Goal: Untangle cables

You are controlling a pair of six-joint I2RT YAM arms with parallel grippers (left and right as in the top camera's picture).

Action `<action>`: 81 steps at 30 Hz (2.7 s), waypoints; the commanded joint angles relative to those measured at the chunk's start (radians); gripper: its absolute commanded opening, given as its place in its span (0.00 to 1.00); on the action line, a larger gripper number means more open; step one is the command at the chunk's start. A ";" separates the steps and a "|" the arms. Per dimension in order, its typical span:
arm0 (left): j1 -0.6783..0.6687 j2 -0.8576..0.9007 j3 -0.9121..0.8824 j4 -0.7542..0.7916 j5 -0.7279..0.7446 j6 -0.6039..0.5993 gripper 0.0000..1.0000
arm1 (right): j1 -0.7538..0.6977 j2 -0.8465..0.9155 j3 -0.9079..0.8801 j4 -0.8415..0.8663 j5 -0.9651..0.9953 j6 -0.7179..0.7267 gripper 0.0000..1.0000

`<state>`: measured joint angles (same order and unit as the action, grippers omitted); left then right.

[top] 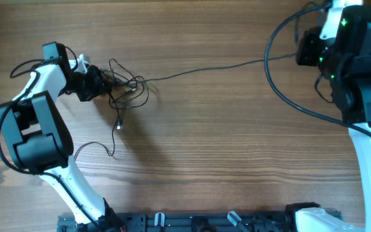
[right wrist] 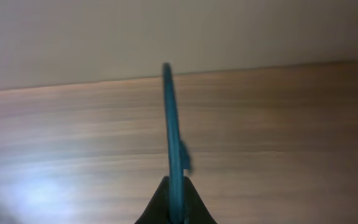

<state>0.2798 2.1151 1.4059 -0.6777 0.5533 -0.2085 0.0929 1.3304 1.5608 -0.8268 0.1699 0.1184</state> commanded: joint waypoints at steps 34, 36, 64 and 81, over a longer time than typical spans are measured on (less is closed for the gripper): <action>0.068 -0.140 0.002 -0.018 0.694 0.182 0.60 | -0.402 0.088 0.024 0.006 -0.462 -0.013 0.04; 0.053 -0.140 0.002 -0.037 0.639 0.182 0.73 | -0.402 0.102 0.024 0.006 -0.531 -0.013 0.04; -0.211 -0.140 0.002 -0.071 0.226 0.178 1.00 | -0.324 0.203 0.014 -0.105 -0.799 -0.011 0.04; -0.233 -0.140 0.001 -0.076 0.140 0.178 0.89 | -0.068 0.434 -0.008 -0.094 -0.799 -0.011 0.04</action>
<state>0.0586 1.9858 1.4052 -0.7525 0.7441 -0.0391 -0.0170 1.7111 1.5593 -0.9321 -0.6060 0.1047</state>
